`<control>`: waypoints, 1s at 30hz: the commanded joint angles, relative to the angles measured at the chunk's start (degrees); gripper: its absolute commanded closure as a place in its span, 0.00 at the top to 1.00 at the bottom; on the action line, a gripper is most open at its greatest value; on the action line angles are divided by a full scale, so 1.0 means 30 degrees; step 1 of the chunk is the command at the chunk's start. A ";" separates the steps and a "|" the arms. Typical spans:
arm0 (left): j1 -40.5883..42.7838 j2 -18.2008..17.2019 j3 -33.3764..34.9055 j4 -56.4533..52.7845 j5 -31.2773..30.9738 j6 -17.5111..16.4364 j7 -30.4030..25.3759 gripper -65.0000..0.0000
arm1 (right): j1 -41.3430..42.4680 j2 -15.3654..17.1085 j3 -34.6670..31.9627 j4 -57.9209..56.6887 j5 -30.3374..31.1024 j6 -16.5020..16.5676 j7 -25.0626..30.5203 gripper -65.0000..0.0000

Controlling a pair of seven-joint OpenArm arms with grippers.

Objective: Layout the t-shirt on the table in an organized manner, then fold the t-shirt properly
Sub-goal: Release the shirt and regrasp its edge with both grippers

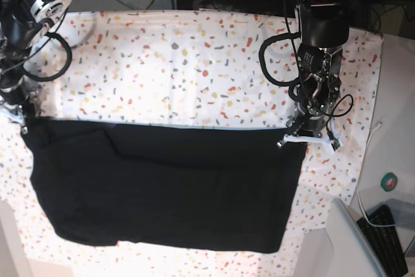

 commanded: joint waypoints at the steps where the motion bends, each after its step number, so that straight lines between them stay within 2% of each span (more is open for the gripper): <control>1: -0.0083 -0.0233 -0.0017 0.0111 0.0129 0.0264 0.0368 0.00 | 0.0373 0.0349 -0.0040 0.0155 0.0269 0.0202 0.0476 0.16; 6: -0.0054 -0.0643 0.0012 0.0111 0.0129 0.0264 0.0368 0.00 | 0.0490 0.0994 -0.0069 -0.0402 0.0269 0.0202 0.0710 0.14; 7: 0.0093 -0.0643 0.0012 0.0111 0.0129 0.0264 0.0368 0.00 | 0.0549 0.1111 -0.0069 -0.0460 0.0269 0.0202 0.0710 0.12; 9: 0.0151 -0.0731 0.0012 0.0111 0.0129 0.0264 0.0368 0.00 | 0.0578 0.1141 -0.0069 -0.0460 0.0269 0.0290 0.0710 0.01; 17: 0.0386 -0.0878 0.0042 0.0404 0.0129 0.0264 0.0603 0.00 | 0.0607 0.1141 -0.0011 -0.0343 0.0386 0.0231 0.0564 0.00; 20: 0.0884 -0.0848 0.0042 0.1342 0.0129 0.0264 0.1042 0.00 | 0.0109 0.0965 0.0165 0.0448 0.0416 0.0319 -0.1400 0.00; 21: 0.0913 -0.0848 0.0042 0.1635 0.0129 0.0264 0.1101 0.00 | -0.0125 0.0730 0.0165 0.1122 0.0445 0.0348 -0.2191 0.10; 23: 0.1206 -0.0878 0.0042 0.2162 0.0129 0.0264 0.1130 0.00 | -0.0770 -0.0471 0.0224 0.2939 0.0445 0.0348 -0.3392 0.37; 25: 0.1353 -0.0878 0.0042 0.2455 0.0129 0.0264 0.1130 0.00 | -0.1385 -0.1702 0.0663 0.4492 0.0445 0.0348 -0.3451 0.57; 27: 0.1412 -0.0878 0.0042 0.2484 0.0129 0.0264 0.1130 0.00 | -0.1678 -0.2552 0.1161 0.5283 0.0416 0.0348 -0.3451 0.63; 30: 0.1441 -0.0878 0.0042 0.2367 0.0129 0.0264 0.1130 0.00 | -0.1561 -0.2786 0.1191 0.4785 0.0386 0.0348 -0.3304 0.63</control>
